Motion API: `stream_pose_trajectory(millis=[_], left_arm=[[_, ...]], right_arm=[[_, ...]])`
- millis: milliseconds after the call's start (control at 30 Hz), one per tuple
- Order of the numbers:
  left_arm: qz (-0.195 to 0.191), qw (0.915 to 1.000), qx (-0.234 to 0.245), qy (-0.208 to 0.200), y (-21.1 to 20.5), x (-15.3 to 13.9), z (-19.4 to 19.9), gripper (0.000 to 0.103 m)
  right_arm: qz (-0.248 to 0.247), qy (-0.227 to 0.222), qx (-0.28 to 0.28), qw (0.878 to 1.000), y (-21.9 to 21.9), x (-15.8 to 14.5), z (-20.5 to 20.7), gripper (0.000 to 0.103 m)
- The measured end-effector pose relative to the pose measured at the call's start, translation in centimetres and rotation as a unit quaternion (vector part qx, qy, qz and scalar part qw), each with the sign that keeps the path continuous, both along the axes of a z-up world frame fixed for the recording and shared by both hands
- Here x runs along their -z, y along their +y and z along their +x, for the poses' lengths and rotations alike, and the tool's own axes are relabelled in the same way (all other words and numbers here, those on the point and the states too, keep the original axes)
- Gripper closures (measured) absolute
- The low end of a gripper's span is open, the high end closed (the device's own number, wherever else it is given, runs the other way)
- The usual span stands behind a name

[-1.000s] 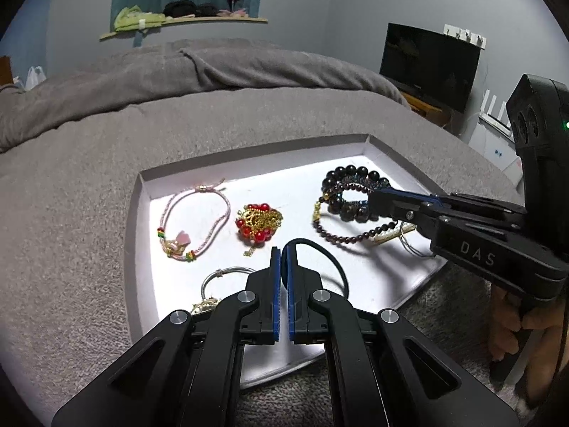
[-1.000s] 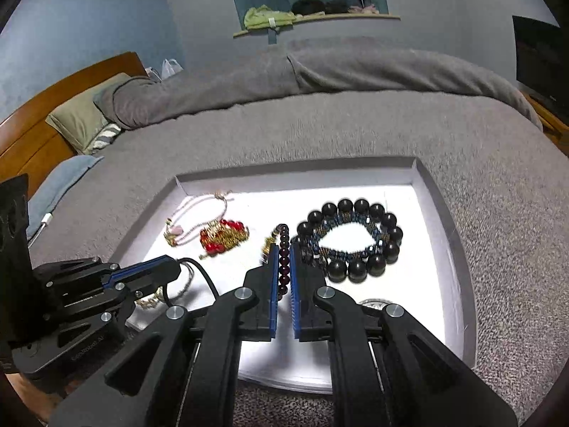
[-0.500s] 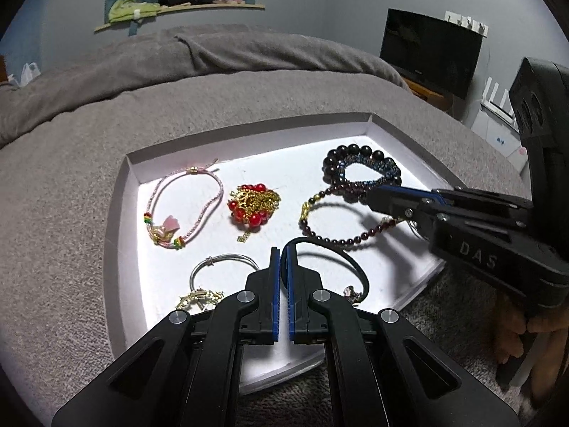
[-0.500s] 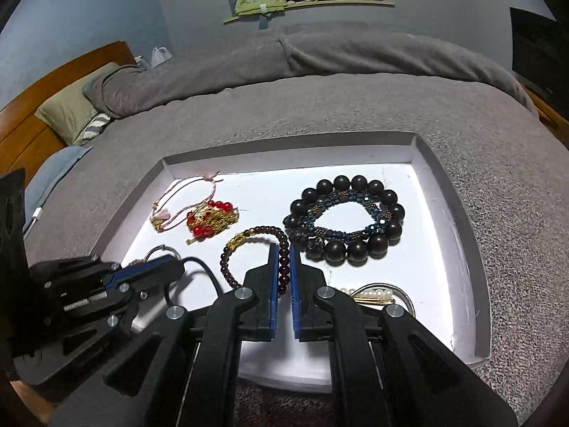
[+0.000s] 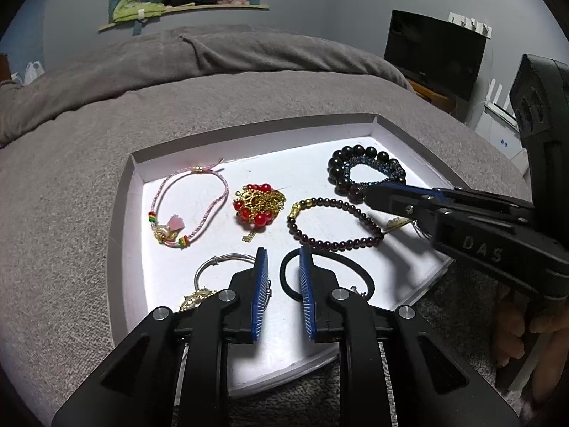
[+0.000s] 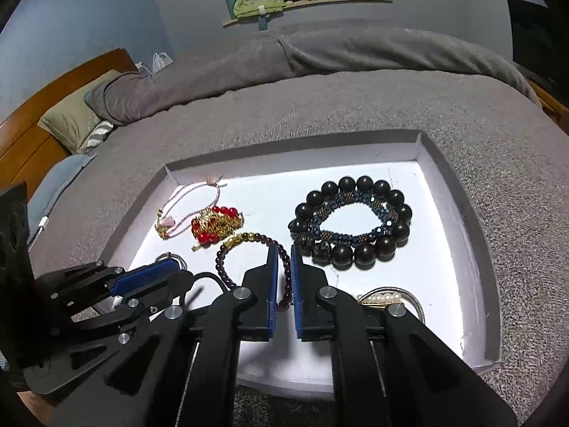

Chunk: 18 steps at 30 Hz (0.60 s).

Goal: Organize jewelry

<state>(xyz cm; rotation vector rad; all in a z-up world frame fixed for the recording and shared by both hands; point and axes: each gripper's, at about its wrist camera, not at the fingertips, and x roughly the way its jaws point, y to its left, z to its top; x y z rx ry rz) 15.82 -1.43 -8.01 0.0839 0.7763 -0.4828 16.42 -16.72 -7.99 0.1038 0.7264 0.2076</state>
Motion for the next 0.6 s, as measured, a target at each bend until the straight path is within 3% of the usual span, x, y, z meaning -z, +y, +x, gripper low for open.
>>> stream_pose_trajectory(millis=[67, 133, 267, 333, 467, 600], left_arm=[[-0.005, 1.0, -0.001, -0.004, 0.2, -0.2, -0.1, 0.083], [-0.007, 0.9999, -0.002, -0.009, 0.3, -0.4, -0.3, 0.083], [-0.005, 0.9998, -0.006, -0.019, 0.3, -0.8, -0.6, 0.074], [-0.005, 0.9996, -0.01, -0.026, 0.4, -1.2, -0.9, 0.065], [-0.01, 0.9975, -0.034, -0.062, 1.1, -2.8, -2.0, 0.029], [-0.024, 0.9962, -0.051, -0.067, 2.1, -4.2, -2.9, 0.025]], right_arm=[[0.002, -0.008, 0.004, 1.0, -0.1, -0.3, -0.2, 0.079], [0.005, -0.014, 0.008, 1.0, -0.4, -0.7, -0.4, 0.075], [0.017, -0.025, 0.024, 0.999, -1.5, -1.6, -0.9, 0.06], [0.022, -0.029, 0.032, 0.999, -2.1, -2.1, -1.3, 0.049], [0.027, -0.042, 0.048, 0.998, -3.1, -3.3, -2.8, 0.032], [0.028, -0.057, 0.057, 0.996, -4.0, -4.9, -4.9, 0.027]])
